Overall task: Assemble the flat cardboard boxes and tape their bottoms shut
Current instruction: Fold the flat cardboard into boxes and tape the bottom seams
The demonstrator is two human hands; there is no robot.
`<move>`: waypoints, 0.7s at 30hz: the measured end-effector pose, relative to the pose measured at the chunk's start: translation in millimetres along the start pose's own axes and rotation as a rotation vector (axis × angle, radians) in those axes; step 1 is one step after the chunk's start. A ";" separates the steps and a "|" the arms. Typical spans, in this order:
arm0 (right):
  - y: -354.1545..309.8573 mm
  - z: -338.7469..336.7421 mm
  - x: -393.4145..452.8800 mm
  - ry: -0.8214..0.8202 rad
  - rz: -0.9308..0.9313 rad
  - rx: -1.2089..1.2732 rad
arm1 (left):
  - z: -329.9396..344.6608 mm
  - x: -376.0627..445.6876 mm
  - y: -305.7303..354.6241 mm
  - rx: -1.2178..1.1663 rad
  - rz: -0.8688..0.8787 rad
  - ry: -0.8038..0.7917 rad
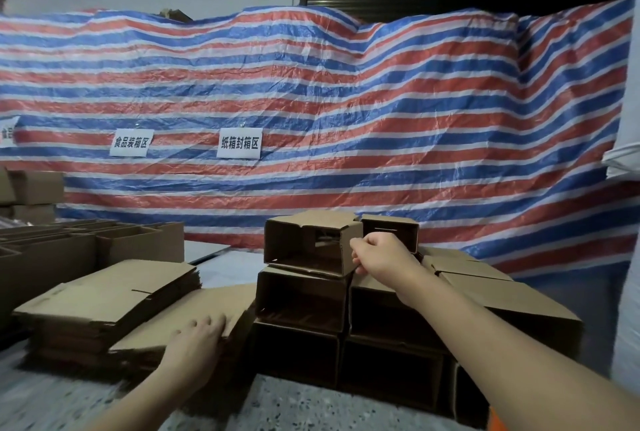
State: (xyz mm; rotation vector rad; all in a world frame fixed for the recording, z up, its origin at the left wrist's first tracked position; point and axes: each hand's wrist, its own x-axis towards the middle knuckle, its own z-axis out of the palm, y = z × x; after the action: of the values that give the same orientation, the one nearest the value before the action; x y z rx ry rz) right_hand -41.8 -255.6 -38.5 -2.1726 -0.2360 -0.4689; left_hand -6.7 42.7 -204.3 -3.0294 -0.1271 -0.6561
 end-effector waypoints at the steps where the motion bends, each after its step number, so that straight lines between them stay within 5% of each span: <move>1: -2.2 -2.0 0.6 0.001 -0.001 0.012 | -8.9 2.0 -0.9 -0.099 -0.039 0.072; 5: -12.4 -13.1 6.0 0.022 0.005 0.045 | -60.1 13.8 -1.4 -0.576 -0.130 0.379; 11: -38.5 -37.5 13.9 0.090 -0.068 0.039 | -167.5 18.7 12.4 -0.609 -0.029 0.680; 17: -76.6 -69.4 20.5 0.171 -0.134 0.113 | -257.0 -9.2 53.1 -0.641 0.197 0.817; 21: -99.8 -95.8 15.4 0.253 -0.193 0.187 | -295.5 -34.0 73.6 -0.770 0.291 0.773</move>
State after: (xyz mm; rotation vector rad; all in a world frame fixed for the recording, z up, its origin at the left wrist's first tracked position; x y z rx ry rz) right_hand -84.5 -272.6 92.9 -1.8951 -0.3374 -0.7924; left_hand -152.6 -49.5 48.9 -2.9767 0.7225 -2.1490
